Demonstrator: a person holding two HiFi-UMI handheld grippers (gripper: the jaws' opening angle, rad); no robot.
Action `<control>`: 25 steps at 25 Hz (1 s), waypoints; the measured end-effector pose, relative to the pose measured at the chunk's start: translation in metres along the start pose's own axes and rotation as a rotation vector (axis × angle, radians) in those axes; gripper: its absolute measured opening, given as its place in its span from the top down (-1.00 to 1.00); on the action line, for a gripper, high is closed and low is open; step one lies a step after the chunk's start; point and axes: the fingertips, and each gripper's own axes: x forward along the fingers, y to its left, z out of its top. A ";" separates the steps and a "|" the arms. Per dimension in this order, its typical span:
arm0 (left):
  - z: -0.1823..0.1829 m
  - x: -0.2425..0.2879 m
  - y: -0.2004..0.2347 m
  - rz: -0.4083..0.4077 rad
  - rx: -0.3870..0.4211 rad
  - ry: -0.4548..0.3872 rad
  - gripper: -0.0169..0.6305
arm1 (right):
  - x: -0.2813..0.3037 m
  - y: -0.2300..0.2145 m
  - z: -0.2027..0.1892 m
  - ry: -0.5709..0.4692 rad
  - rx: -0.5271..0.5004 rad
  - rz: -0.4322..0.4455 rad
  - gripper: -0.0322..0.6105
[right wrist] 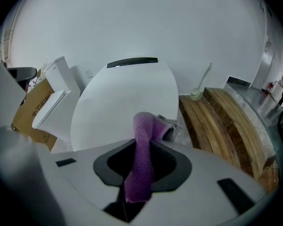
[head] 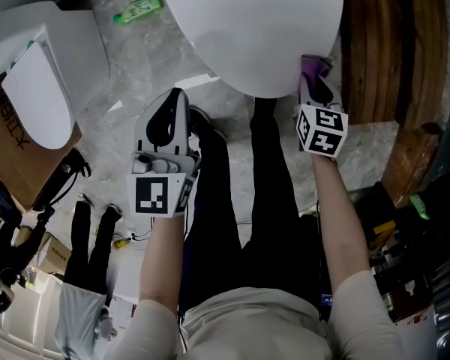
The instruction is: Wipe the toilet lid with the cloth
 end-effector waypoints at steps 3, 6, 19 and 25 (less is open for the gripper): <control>-0.002 -0.007 0.006 0.008 -0.003 0.010 0.90 | -0.001 0.013 -0.003 0.006 0.016 -0.006 0.60; -0.003 -0.014 0.013 0.020 -0.010 -0.005 0.90 | -0.003 0.031 -0.008 0.009 0.034 0.012 0.60; -0.006 -0.052 0.051 0.069 -0.059 -0.067 0.90 | 0.003 0.118 -0.004 0.016 0.031 0.090 0.60; -0.008 -0.066 0.067 0.075 -0.080 -0.077 0.90 | 0.007 0.142 0.002 0.018 0.046 0.106 0.60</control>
